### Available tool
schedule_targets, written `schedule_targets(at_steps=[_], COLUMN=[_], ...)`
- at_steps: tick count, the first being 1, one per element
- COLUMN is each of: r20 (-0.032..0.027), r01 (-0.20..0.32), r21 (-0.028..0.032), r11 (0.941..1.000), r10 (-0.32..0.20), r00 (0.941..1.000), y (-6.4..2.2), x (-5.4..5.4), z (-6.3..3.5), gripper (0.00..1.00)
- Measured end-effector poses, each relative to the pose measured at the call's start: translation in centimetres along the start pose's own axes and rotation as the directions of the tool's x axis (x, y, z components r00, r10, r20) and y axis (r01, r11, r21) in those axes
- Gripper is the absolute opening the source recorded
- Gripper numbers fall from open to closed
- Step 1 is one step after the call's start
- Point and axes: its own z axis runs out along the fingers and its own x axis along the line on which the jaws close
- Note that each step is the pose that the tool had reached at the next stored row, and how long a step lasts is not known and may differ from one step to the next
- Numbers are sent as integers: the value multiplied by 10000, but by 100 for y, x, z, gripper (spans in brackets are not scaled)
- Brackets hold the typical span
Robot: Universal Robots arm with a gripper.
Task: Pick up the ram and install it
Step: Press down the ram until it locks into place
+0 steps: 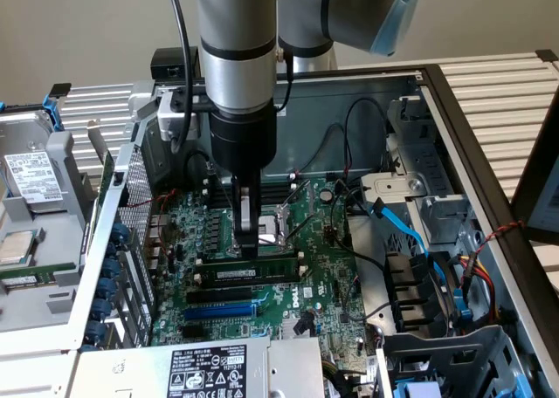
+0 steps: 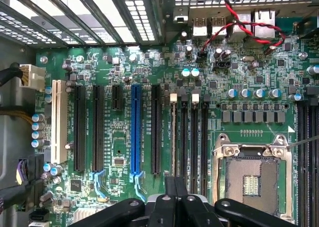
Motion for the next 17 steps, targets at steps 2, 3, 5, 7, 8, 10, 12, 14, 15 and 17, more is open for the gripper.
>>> schedule_targets(at_steps=[2, 3, 5, 7, 8, 10, 12, 14, 15, 17], r20=[5, 5, 5, 25, 54, 139, 184, 187, 186, 196], r01=[12, 18, 36, 72, 104, 175, 222, 247, 258, 317], r21=[2, 3, 3, 3, 4, 11, 14, 16, 16, 20], r11=[10000, 10000, 10000, 10000, 9999, 9998, 9998, 9997, 9997, 9995], r10=[-12, -18, -36, -72, -104, -175, -222, -247, -259, -318], r00=[10000, 10000, 10000, 10000, 9999, 9998, 9996, 9995, 9995, 9993], y=[0, 0, -1, -1, -1, -1, -1, -1, -2, -1], x=[6, 8, 12, 13, 14, 13, 17, 23, 27, 28], z=[8, 12, 15, 17, 18, 21, 25, 26, 27, 27], gripper=[10, 10, 10, 10, 10, 10, 10, 10, 10, 10])
